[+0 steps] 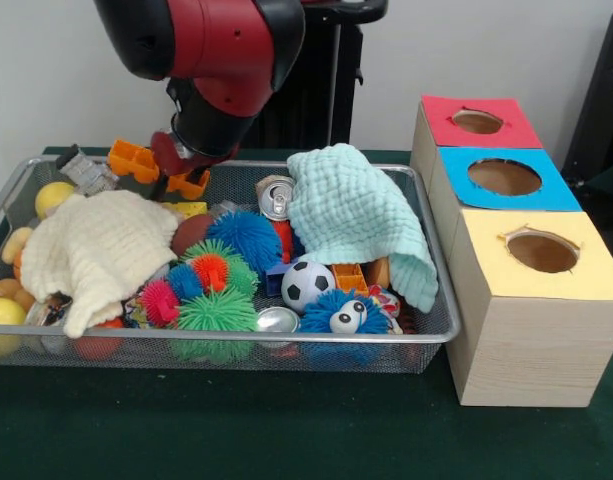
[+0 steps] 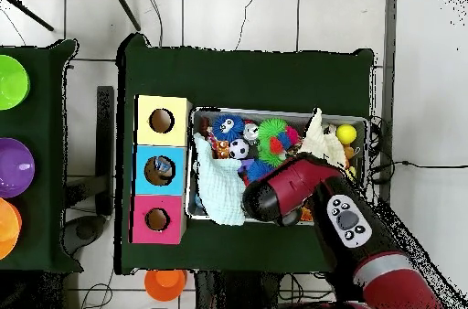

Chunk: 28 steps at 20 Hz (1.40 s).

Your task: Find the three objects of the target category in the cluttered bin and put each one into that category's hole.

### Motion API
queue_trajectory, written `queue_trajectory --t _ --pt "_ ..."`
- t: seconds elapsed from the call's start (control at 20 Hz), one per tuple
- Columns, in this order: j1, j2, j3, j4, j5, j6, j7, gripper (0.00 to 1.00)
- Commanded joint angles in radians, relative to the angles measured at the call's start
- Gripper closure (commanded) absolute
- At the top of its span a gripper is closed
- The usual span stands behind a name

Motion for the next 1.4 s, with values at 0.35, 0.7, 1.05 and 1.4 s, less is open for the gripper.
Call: queue_trajectory --t 0.35,0.7,1.05,1.4 --pt "-0.162 -0.048 0.114 0.043 0.043 -0.114 -0.295 0.0" --pt "-0.2 -0.086 0.146 0.076 0.073 -0.119 -0.315 0.0" --pt "-0.259 -0.087 0.22 0.084 0.124 -0.172 -0.295 0.0" --pt "-0.293 -0.108 0.267 0.092 0.16 -0.165 -0.288 0.0"
